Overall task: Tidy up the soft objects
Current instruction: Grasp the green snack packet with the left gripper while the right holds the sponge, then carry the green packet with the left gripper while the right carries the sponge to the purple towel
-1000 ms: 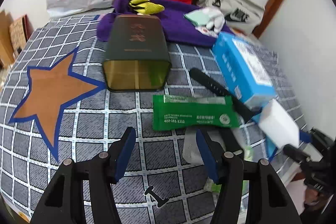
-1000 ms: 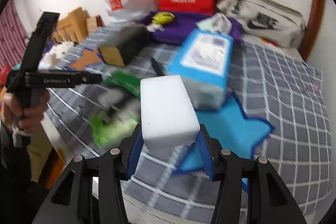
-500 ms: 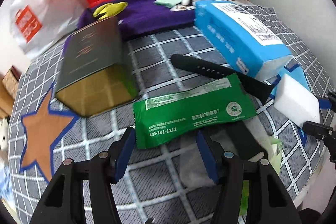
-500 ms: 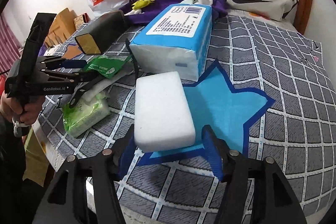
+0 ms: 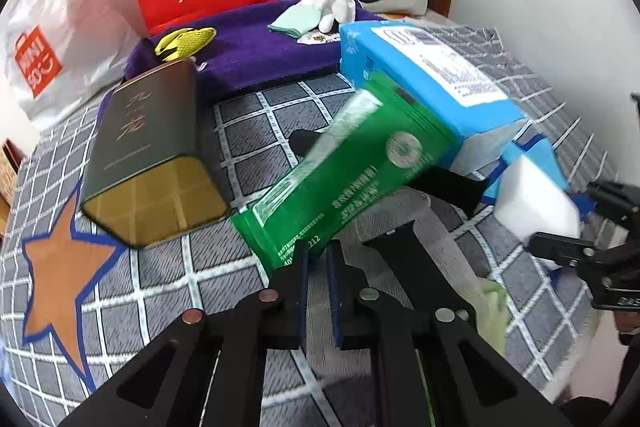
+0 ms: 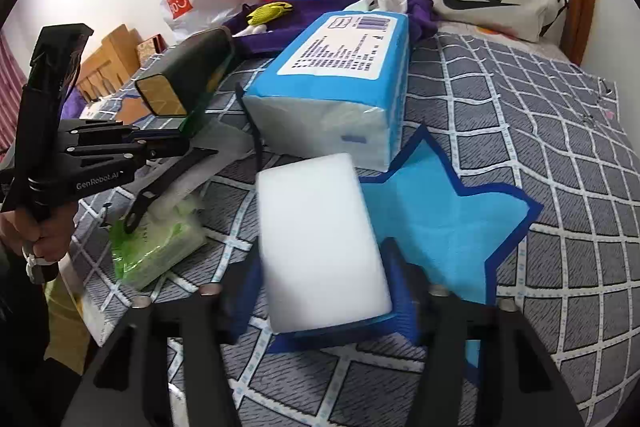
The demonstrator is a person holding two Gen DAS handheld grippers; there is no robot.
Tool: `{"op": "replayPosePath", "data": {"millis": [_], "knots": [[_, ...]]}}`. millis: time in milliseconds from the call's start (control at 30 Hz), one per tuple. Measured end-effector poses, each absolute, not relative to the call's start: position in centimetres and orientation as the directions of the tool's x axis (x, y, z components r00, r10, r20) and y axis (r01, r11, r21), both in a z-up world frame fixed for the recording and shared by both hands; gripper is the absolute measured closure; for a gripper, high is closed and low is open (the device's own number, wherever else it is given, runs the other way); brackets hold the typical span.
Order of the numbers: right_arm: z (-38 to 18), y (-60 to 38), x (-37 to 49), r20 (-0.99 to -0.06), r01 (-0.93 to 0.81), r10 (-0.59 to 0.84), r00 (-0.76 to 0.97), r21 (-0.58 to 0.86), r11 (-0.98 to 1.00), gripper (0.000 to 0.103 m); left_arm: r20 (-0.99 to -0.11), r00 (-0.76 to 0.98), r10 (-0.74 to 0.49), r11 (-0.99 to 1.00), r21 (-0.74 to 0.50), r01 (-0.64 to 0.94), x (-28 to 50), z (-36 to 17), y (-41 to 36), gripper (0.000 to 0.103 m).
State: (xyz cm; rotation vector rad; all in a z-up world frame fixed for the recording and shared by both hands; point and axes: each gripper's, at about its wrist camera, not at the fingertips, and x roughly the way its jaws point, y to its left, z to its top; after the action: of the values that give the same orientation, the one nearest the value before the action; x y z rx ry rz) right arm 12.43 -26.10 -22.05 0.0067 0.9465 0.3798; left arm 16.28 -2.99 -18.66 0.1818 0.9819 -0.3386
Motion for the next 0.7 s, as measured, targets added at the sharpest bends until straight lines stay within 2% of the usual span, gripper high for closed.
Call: {"op": "replayPosePath", "data": {"millis": [500, 600, 700], "knots": [[-21.4, -25.0, 10.9, -0.797, -0.335, 0.308, 0.519, 0.142, 0.931, 0.050, -0.839, 0.528, -0.130, 0.976, -0.014, 0.218, 10.7, -15.6, 4.1, 0.096], [-21.5, -25.0, 11.0, -0.799, -0.331, 0.308, 0.517, 0.146, 0.932, 0.050, -0.828, 0.545, -0.129, 0.980, -0.023, 0.198, 10.3, -14.7, 5.2, 0.096], [-21.6, -25.1, 11.1, -0.802, -0.327, 0.309, 0.510, 0.151, 0.933, 0.050, -0.818, 0.544, -0.186, 0.974, -0.082, 0.210, 10.4, -14.3, 5.7, 0.096]]}}
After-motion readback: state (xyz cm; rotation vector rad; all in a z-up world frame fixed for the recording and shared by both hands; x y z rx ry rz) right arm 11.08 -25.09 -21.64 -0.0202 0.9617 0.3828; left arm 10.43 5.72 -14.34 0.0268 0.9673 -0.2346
